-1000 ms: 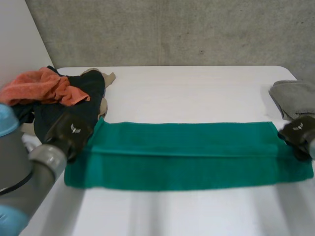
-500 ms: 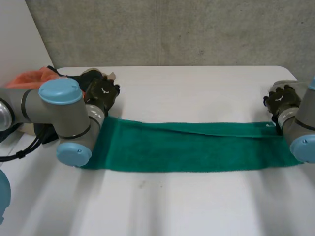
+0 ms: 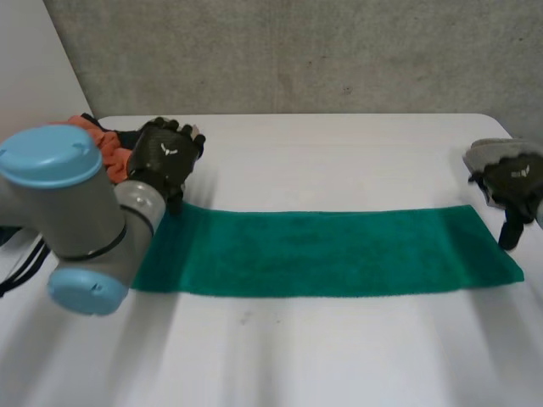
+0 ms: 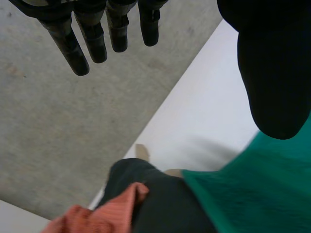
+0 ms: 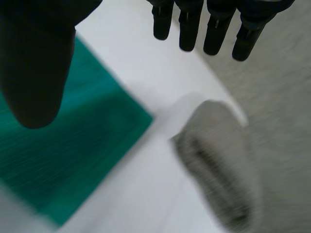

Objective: Fold the laundry.

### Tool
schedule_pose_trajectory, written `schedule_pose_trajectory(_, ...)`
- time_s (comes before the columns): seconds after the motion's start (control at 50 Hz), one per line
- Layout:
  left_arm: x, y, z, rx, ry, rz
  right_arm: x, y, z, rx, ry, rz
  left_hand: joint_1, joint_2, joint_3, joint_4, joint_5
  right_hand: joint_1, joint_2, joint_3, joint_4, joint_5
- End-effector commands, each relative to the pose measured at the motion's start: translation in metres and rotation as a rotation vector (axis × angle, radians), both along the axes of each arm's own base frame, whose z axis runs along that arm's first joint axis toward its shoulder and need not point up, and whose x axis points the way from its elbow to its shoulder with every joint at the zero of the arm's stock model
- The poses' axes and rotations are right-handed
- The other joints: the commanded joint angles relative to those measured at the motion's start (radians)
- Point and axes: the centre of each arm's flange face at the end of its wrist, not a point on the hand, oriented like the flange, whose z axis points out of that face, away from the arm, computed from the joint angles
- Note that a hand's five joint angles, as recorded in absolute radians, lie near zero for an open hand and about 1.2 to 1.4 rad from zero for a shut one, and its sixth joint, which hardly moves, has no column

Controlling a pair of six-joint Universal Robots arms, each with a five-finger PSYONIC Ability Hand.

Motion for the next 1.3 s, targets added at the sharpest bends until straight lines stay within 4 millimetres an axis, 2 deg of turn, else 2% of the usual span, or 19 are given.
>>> schedule_pose_trajectory(0.02, 0.004, 0.021, -0.012, 0.08, 0.06, -0.052, -0.022, 0.013, -0.033, 0.095, -0.075, 0.014, -0.017, -0.036, -0.036, -0.028, -0.049, 0.119, 0.102, 0.101, 0.105, 0.098)
schedule_pose_trajectory(0.18, 0.005, 0.021, -0.018, 0.073, 0.064, -0.053, -0.031, 0.008, -0.057, 0.026, -0.079, 0.009, -0.017, -0.036, -0.036, -0.028, -0.049, 0.183, 0.166, 0.165, 0.169, 0.163)
schedule_pose_trajectory(0.26, 0.004, 0.021, -0.018, 0.071, 0.065, -0.054, -0.034, 0.0, -0.072, 0.023, -0.071, -0.002, -0.017, -0.036, -0.036, -0.028, -0.049, 0.813, 0.796, 0.795, 0.799, 0.793)
schedule_pose_trajectory(0.28, 0.004, 0.021, -0.018, 0.07, 0.067, -0.054, -0.037, -0.003, -0.073, 0.011, -0.063, -0.01, -0.017, -0.036, -0.036, -0.028, -0.049, 1.13, 1.113, 1.113, 1.117, 1.11)
schedule_pose_trajectory(0.32, 0.004, 0.022, -0.019, 0.071, 0.065, -0.056, -0.042, -0.007, -0.072, -0.001, -0.057, -0.028, -0.017, -0.036, -0.036, -0.028, -0.049, 1.133, 1.116, 1.116, 1.12, 1.113)
schedule_pose_trajectory(0.5, 0.009, 0.026, -0.011, 0.057, 0.072, -0.05, -0.107, -0.025, -0.06, -0.066, 0.019, -0.183, -0.017, -0.036, -0.036, -0.028, -0.049, 1.133, 1.116, 1.116, 1.12, 1.113)
schedule_pose_trajectory(0.54, 0.01, 0.027, -0.01, 0.057, 0.074, -0.049, -0.114, -0.025, -0.059, -0.069, 0.037, -0.189, -0.017, -0.036, -0.036, -0.028, -0.049, 1.133, 1.116, 1.116, 1.12, 1.113)
schedule_pose_trajectory(0.56, 0.011, 0.027, -0.009, 0.056, 0.074, -0.047, -0.113, -0.024, -0.059, -0.067, 0.043, -0.179, -0.017, -0.036, -0.036, -0.028, -0.049, 1.133, 1.116, 1.116, 1.12, 1.113)
schedule_pose_trajectory(0.58, 0.012, 0.028, -0.008, 0.053, 0.076, -0.046, -0.11, -0.02, -0.061, -0.057, 0.047, -0.15, -0.017, -0.036, -0.036, -0.028, -0.049, 0.629, 0.612, 0.611, 0.615, 0.609)
schedule_pose_trajectory(0.6, 0.012, 0.028, -0.008, 0.053, 0.076, -0.046, -0.108, -0.019, -0.061, -0.053, 0.045, -0.134, -0.017, -0.036, -0.036, -0.028, -0.049, 0.33, 0.313, 0.313, 0.317, 0.31)
schedule_pose_trajectory(0.62, 0.012, 0.029, -0.008, 0.054, 0.075, -0.046, -0.106, -0.017, -0.061, -0.05, 0.035, -0.116, -0.017, -0.036, -0.036, -0.028, -0.049, 0.103, 0.086, 0.086, 0.09, 0.083)
schedule_pose_trajectory(0.64, 0.013, 0.03, -0.008, 0.056, 0.076, -0.045, -0.102, -0.015, -0.061, -0.043, 0.021, -0.093, -0.017, -0.036, -0.036, -0.028, -0.049, 0.026, 0.008, 0.008, 0.012, 0.005)
schedule_pose_trajectory(0.78, 0.014, 0.034, -0.009, 0.062, 0.077, -0.048, -0.081, -0.002, -0.06, 0.009, -0.128, 0.016, -0.017, -0.036, -0.036, -0.028, -0.049, 0.095, 0.078, 0.077, 0.081, 0.075)
schedule_pose_trajectory(0.94, 0.013, 0.035, -0.009, 0.069, 0.088, -0.049, -0.066, 0.003, -0.064, 0.028, -0.148, 0.065, -0.017, -0.036, -0.036, -0.028, -0.049, 0.195, 0.178, 0.177, 0.181, 0.175)
schedule_pose_trajectory(1.02, 0.013, 0.035, -0.01, 0.073, 0.092, -0.049, -0.06, 0.0, -0.075, 0.052, -0.161, 0.081, -0.017, -0.036, -0.036, -0.028, -0.049, 0.259, 0.242, 0.242, 0.246, 0.239)
schedule_pose_trajectory(1.1, 0.013, 0.035, -0.011, 0.076, 0.091, -0.05, -0.052, -0.002, -0.084, 0.053, -0.149, 0.112, -0.017, -0.036, -0.036, -0.028, -0.049, 0.453, 0.436, 0.435, 0.439, 0.433)
schedule_pose_trajectory(1.16, 0.013, 0.035, -0.011, 0.076, 0.091, -0.05, -0.052, -0.007, -0.087, 0.028, -0.134, 0.113, -0.017, -0.036, -0.036, -0.028, -0.049, 0.807, 0.79, 0.79, 0.794, 0.787)
schedule_pose_trajectory(1.18, 0.013, 0.036, -0.011, 0.077, 0.09, -0.05, -0.056, -0.01, -0.089, 0.023, -0.125, 0.095, -0.017, -0.036, -0.036, -0.028, -0.049, 1.13, 1.113, 1.113, 1.117, 1.11)
schedule_pose_trajectory(1.3, 0.015, 0.036, -0.012, 0.074, 0.091, -0.046, -0.074, -0.026, -0.085, -0.097, -0.023, -0.031, -0.017, -0.036, -0.036, -0.028, -0.049, 1.133, 1.116, 1.116, 1.12, 1.113)
